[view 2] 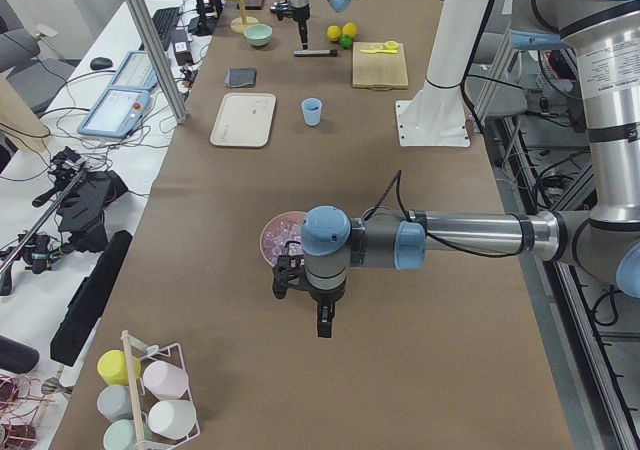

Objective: Mash ice and strawberries in cup
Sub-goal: 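Lower the right gripper onto the muddler top, grasp and lift it, then carry the muddler with the right gripper over the blue cup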

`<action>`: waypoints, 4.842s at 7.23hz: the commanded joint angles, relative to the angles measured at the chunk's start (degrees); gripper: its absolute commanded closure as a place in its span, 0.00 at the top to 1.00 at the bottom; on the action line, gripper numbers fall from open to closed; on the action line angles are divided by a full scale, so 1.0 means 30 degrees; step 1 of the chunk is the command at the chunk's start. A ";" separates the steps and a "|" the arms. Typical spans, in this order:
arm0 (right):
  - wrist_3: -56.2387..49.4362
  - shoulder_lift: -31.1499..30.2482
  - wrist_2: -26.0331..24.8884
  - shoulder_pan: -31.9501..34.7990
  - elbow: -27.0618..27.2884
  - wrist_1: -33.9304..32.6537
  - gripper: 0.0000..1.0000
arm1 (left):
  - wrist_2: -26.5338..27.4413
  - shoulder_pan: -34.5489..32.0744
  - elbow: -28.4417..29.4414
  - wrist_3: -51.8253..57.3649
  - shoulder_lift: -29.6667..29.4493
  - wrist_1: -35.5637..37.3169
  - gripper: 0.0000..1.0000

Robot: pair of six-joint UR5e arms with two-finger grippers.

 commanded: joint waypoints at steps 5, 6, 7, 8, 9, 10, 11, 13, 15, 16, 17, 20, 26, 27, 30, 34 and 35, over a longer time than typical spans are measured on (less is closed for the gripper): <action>-0.0484 0.0092 0.1380 0.1054 -0.3813 0.0079 1.00 | 0.1301 -0.0294 0.0241 -0.0011 0.0061 -0.0042 0.99; -0.0048 0.0121 0.1554 0.0706 -0.3814 0.0079 0.99 | 0.1331 -0.0295 0.0271 0.0018 0.0061 -0.0042 0.99; 0.0305 0.0121 0.1556 0.0238 -0.3814 0.0108 0.97 | 0.1360 -0.0295 0.0271 0.0019 0.0061 -0.0042 0.99; 0.0366 0.0092 0.1556 -0.0086 -0.3814 0.0108 0.92 | 0.1360 -0.0295 0.0329 0.0019 0.0061 -0.0042 0.99; 0.0367 0.0063 0.1556 -0.0147 -0.3843 0.0108 0.81 | 0.1360 -0.0295 0.0330 0.0019 0.0061 -0.0071 0.99; 0.0367 0.0005 0.1585 -0.0148 -0.3872 0.0398 0.75 | 0.1360 -0.0295 0.0475 0.0019 0.0061 -0.0071 0.99; 0.0367 -0.0025 0.1585 -0.0119 -0.4221 0.1010 0.75 | 0.1360 -0.0295 0.0534 0.0048 0.0061 -0.0129 0.99; 0.0338 -0.0025 0.1614 0.0085 -0.5652 0.3025 0.72 | 0.1360 -0.0295 0.0594 0.0048 0.0061 -0.0130 0.99; 0.0628 0.0266 0.1962 0.0378 -0.5690 0.3068 0.62 | 0.1390 -0.0295 0.0623 0.0048 0.0061 -0.0130 0.99; 0.0630 0.0297 0.2256 0.0496 -0.5602 0.2980 0.46 | 0.1390 -0.0295 0.0710 0.0048 0.0032 -0.0188 0.99; 0.0630 0.0297 0.2259 0.0497 -0.5601 0.2979 0.43 | 0.1390 -0.0295 0.1146 0.0019 0.0032 -0.0885 0.99; 0.0601 0.0239 0.2229 0.0497 -0.5601 0.3038 0.44 | 0.1360 -0.0265 0.2147 -0.0010 0.0003 -0.2386 0.99; 0.0601 0.1142 0.2228 0.1108 -0.2771 0.2950 0.00 | 0.1331 -0.0295 0.2059 -0.0069 0.0003 -0.2357 0.99; 0.0601 0.1176 0.2200 0.1141 -0.1135 0.2979 0.00 | 0.1331 -0.0266 0.2087 -0.0098 0.0003 -0.2357 0.99; 0.0425 0.1906 0.0563 0.0762 0.2386 0.3184 0.00 | 0.1243 -0.0265 0.2088 -0.0099 -0.0056 -0.2181 0.99; 0.0163 0.3229 -0.3007 -0.1780 0.4831 0.7251 0.00 | 0.1214 -0.0265 0.2205 -0.0099 0.0032 -0.2093 0.99; -0.0012 0.2937 -0.3073 -0.2107 0.4510 0.8997 0.00 | 0.1214 -0.0294 0.2234 -0.0099 0.0032 -0.2093 0.99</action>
